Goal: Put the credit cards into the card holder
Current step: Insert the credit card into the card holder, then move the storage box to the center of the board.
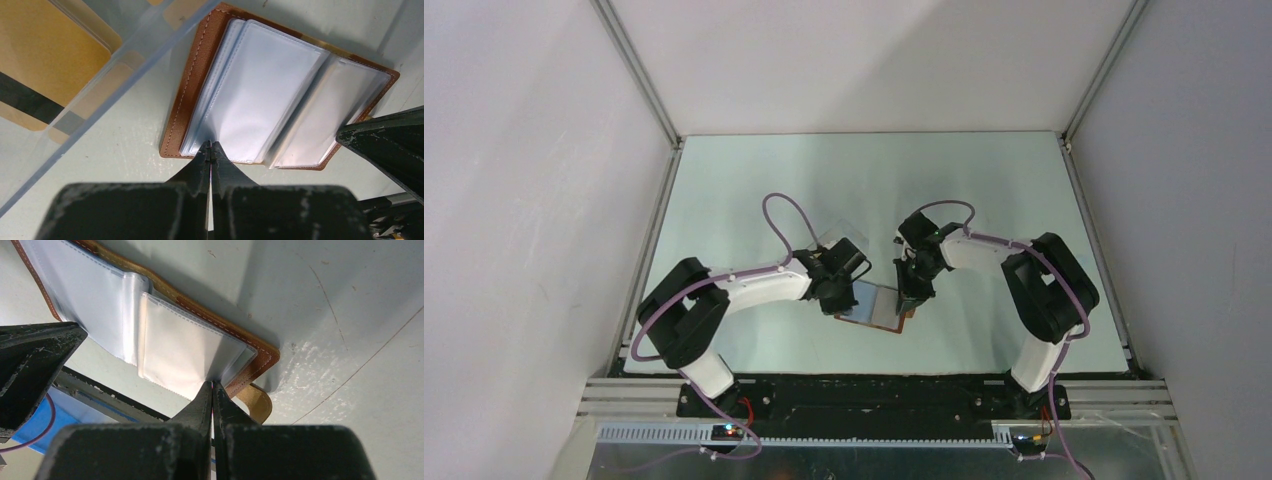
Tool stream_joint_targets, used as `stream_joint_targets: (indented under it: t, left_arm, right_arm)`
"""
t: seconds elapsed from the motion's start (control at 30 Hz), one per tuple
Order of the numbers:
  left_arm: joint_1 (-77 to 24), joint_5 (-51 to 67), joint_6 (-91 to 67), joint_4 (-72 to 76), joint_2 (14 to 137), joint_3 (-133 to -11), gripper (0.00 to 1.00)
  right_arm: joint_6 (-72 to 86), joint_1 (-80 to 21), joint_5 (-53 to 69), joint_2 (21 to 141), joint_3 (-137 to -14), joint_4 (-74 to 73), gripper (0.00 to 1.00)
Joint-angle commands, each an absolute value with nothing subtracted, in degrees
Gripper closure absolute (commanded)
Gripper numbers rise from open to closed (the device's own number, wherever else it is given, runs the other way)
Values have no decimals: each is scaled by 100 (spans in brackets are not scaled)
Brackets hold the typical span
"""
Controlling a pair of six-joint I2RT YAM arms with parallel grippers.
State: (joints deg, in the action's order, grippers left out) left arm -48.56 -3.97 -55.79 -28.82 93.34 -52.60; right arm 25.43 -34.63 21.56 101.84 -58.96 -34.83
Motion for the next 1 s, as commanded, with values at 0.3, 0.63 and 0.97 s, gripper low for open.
stream_joint_targets:
  t: [0.3, 0.63, 0.97]
  left_arm:
    - [-4773, -391, -5090, -3128, 8755, -5990, 88]
    - [-4044, -342, -5122, -2940, 7257, -5435, 61]
    - [-2702, -610, -5322, -3346, 6095, -4067, 56]
  right_arm:
    - [2288, -3450, 2373, 9733, -5909, -3374, 100]
    - [2456, -3439, 2911, 9305, -6238, -3323, 100]
    - [2584, -3422, 3168, 9225, -6450, -3258, 100]
